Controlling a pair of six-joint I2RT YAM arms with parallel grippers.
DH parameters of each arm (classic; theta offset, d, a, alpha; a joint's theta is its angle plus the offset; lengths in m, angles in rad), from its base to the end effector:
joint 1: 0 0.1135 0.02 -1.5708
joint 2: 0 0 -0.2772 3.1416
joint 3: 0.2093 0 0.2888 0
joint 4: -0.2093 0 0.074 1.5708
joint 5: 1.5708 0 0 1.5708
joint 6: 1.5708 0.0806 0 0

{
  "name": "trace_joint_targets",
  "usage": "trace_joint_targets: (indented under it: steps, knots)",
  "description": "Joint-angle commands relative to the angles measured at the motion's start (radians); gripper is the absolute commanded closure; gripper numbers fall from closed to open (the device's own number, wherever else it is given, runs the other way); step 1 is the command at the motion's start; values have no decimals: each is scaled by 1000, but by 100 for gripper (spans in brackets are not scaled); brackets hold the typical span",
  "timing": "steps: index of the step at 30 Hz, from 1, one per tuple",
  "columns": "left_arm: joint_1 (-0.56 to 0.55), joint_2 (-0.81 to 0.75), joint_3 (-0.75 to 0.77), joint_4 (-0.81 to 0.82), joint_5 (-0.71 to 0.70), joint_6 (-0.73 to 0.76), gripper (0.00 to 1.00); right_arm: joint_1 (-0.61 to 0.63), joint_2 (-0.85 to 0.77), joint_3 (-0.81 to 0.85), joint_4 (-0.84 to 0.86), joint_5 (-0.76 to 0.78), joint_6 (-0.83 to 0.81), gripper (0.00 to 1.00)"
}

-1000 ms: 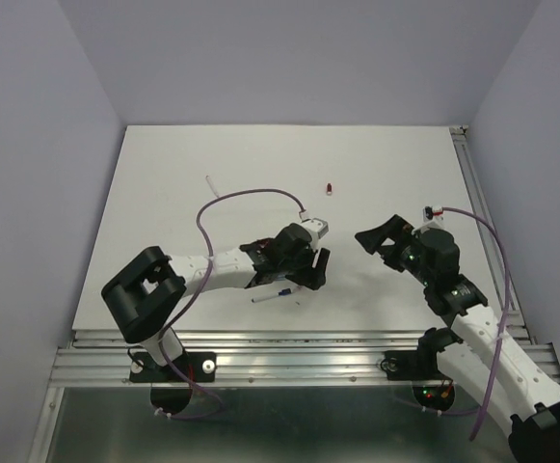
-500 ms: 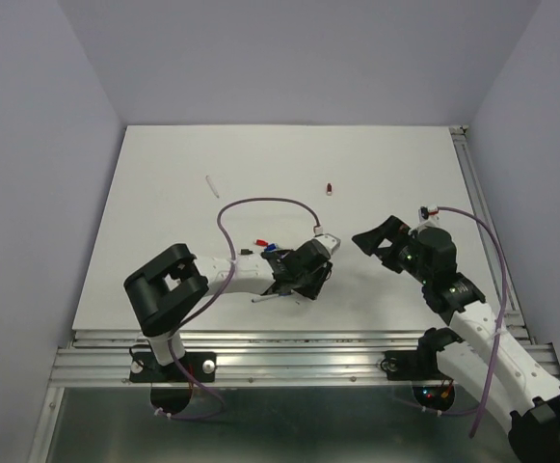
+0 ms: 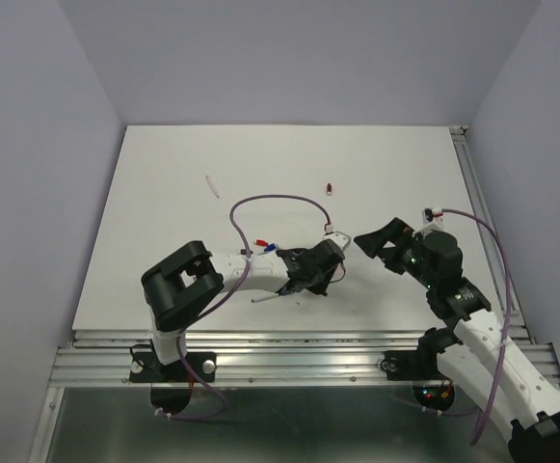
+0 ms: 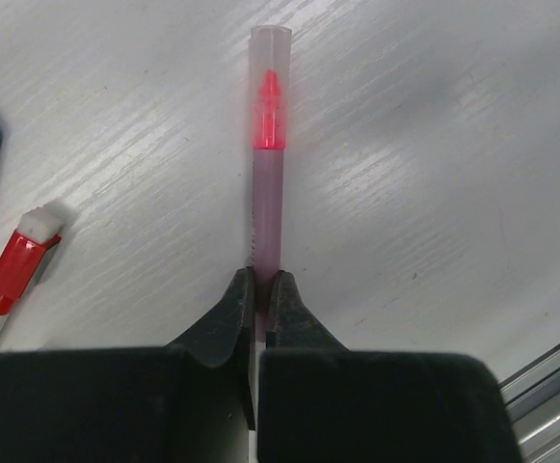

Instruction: Open the pen caps

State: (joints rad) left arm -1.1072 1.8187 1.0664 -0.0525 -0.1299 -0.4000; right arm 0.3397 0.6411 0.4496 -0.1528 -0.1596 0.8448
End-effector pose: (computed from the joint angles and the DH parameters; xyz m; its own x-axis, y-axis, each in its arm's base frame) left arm 0.2070 -0.3907 0.1221 -0.6266 0.3898 -0.6749 0.6544 0.7334 -0.1840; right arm 0.2137 0.0891 0.2326 -0.5628 0.5842 -0.5848 -0.0740 0.6690 0.7396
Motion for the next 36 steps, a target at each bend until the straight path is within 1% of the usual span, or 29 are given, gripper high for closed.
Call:
trace_joint_targets:
  steps: [1,5,8,9,12,13,14,15,17,18,20,24,25,26,27,29,30,33,36]
  knots:
    - [-10,-87,-20,-23,-39,-34,100,-7,-20,31,-13,23,-10,0]
    - [-10,-232,-66,-7,-128,-92,100,-5,5,26,-11,2,-12,0]
    - [-10,-330,-124,39,-134,-108,100,-4,34,29,39,-89,-26,0]
    - [-11,-352,-138,48,-119,-109,100,-5,54,26,70,-154,-24,0]
    - [-11,-403,-174,83,-109,-118,100,-5,100,-12,278,-271,54,0]
    - [-11,-410,-180,85,-109,-123,100,-4,114,-28,376,-293,69,0]
    - [-11,-418,-181,85,-105,-132,100,5,127,-25,396,-300,77,0]
    - [-10,-421,-180,86,-96,-135,100,18,162,-9,394,-272,73,1]
    - [-10,-429,-183,88,-91,-141,100,51,199,47,336,-207,40,1]
    - [-11,-438,-183,91,-86,-145,100,95,233,63,311,-136,21,2]
    - [-10,-450,-187,92,-91,-149,100,157,271,81,306,-83,20,4]
    - [-13,-481,-203,105,-74,-154,100,214,327,109,334,8,17,12]
    - [-11,-484,-207,108,-70,-154,100,223,334,109,372,17,20,17]
    - [-11,-492,-212,109,-66,-154,100,225,348,106,389,19,23,20]
    - [-13,-495,-214,111,-65,-155,100,231,356,106,404,17,28,26]
    - [-11,-501,-220,111,-57,-161,100,239,379,112,429,22,34,33]
    - [-11,-504,-221,111,-53,-161,100,242,387,112,430,22,34,33]
    - [-13,-518,-227,115,-43,-166,100,246,405,126,430,29,27,37]
    - [-13,-525,-226,117,-42,-161,100,254,420,124,450,49,30,49]
